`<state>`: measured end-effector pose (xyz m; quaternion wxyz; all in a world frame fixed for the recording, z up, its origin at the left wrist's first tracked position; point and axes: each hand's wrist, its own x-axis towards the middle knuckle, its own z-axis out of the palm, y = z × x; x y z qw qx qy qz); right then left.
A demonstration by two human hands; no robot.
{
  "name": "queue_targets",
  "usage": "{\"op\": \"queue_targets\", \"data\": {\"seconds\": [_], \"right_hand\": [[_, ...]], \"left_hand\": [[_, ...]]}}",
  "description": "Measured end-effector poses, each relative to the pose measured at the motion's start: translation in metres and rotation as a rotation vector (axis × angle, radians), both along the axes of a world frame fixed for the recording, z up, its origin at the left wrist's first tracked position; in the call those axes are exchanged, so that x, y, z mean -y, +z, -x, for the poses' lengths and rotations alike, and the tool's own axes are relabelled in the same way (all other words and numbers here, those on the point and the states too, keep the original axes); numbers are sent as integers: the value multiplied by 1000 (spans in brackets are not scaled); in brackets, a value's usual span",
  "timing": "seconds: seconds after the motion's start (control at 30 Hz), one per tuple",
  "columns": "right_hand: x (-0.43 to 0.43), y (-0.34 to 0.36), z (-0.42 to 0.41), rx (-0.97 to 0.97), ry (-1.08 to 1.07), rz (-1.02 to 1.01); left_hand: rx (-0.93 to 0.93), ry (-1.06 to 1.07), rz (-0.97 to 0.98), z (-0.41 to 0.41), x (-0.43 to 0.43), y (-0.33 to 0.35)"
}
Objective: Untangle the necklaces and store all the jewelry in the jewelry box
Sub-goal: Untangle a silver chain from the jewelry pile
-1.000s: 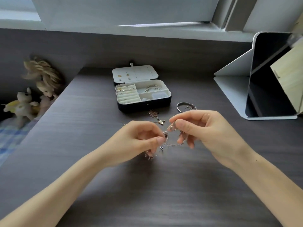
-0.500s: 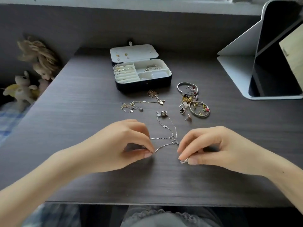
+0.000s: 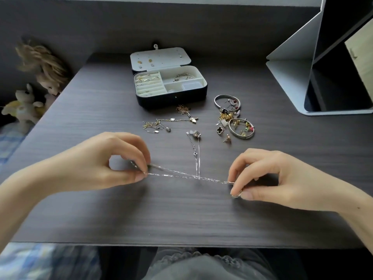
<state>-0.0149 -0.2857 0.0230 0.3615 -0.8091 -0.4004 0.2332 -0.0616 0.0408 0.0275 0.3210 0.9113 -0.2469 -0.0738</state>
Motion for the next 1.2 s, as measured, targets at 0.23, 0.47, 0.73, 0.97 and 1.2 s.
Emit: {"op": "queue_targets", "data": {"seconds": [0.23, 0.47, 0.73, 0.97, 1.2], "right_hand": [[-1, -2, -1, 38, 50, 43], [-9, 8, -9, 112, 53, 19], [-80, 6, -38, 623, -282, 278], [-103, 4, -54, 619, -241, 424], [-76, 38, -48, 93, -346, -73]], "left_hand": [[-38, -55, -80, 2, -5, 6], [0, -54, -143, -6, 9, 12], [195, 207, -46, -40, 46, -8], [100, 295, 170, -40, 45, -21], [66, 167, 91, -35, 44, -28]]}}
